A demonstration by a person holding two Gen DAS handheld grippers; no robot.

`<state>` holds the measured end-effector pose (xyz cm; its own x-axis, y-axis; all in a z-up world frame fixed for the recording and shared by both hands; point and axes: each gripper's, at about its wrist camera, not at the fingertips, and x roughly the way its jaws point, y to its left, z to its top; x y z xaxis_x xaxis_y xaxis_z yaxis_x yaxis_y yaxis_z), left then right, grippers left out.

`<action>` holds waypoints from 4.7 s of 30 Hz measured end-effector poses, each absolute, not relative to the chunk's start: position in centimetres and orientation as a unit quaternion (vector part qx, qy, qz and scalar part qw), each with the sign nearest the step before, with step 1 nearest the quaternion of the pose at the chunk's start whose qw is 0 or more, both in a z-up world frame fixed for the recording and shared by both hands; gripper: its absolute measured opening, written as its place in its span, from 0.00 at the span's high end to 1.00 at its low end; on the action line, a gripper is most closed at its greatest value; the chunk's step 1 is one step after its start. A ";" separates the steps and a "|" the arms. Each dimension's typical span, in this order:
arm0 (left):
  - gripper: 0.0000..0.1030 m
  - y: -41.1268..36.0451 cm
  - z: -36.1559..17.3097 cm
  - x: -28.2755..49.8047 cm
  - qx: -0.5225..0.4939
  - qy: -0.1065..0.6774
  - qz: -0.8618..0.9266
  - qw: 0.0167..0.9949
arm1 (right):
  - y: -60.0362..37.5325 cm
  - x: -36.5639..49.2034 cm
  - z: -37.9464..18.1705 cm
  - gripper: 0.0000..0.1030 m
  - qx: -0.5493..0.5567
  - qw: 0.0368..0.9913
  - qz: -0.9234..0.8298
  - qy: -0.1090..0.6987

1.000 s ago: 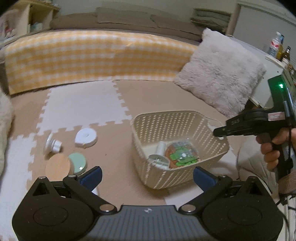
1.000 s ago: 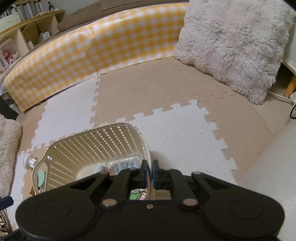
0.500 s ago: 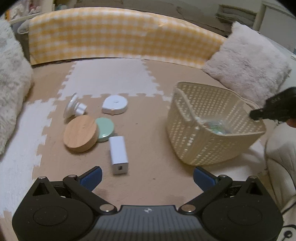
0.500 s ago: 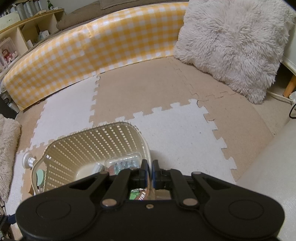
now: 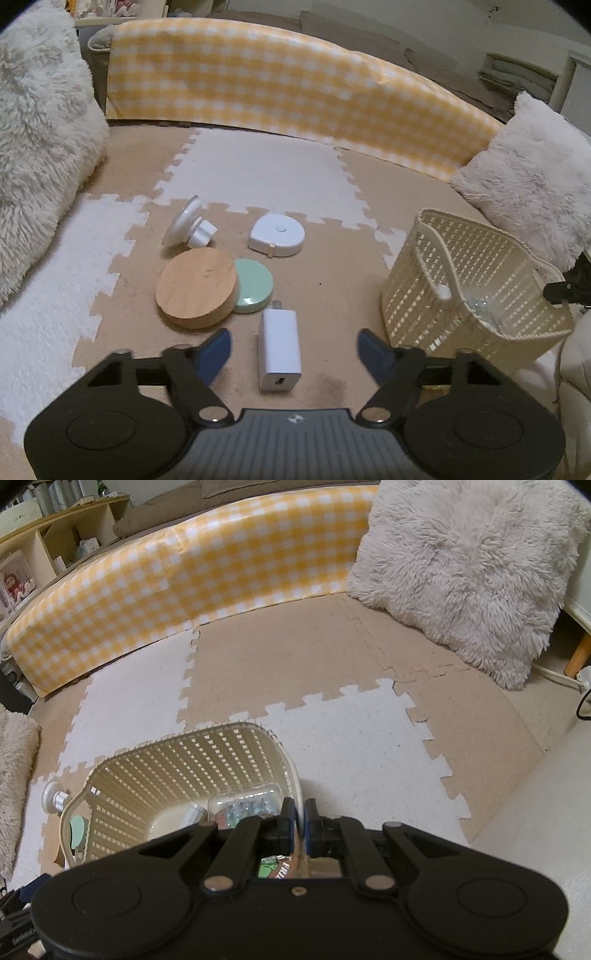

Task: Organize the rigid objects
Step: 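Move the left gripper to the white charger and grasp it, then carry the white charger with the left gripper and drop it into the basket, then move the left gripper to the wooden round lid and grasp it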

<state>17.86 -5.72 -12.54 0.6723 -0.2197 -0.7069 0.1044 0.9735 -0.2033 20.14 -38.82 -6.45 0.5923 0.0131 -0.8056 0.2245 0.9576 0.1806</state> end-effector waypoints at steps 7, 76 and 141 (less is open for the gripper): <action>0.51 -5.7 -13.5 18.8 -0.083 0.405 -0.078 0.907 | -38.7 20.2 -6.5 0.94 0.131 0.883 -0.060 0.448; 0.75 -18.3 -6.6 21.4 0.114 0.404 -0.309 0.853 | -38.6 20.2 -6.7 0.94 0.133 0.880 -0.057 0.452; 0.00 2.2 -15.9 22.5 -0.210 0.373 -0.077 0.901 | -38.3 19.6 -5.7 0.95 0.111 0.890 -0.065 0.437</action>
<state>22.48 2.23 -15.86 0.7101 -0.2949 -0.6394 -0.0180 0.9001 -0.4352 19.61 -38.30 -5.69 0.6097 -0.0177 -0.7925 0.2124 0.9668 0.1419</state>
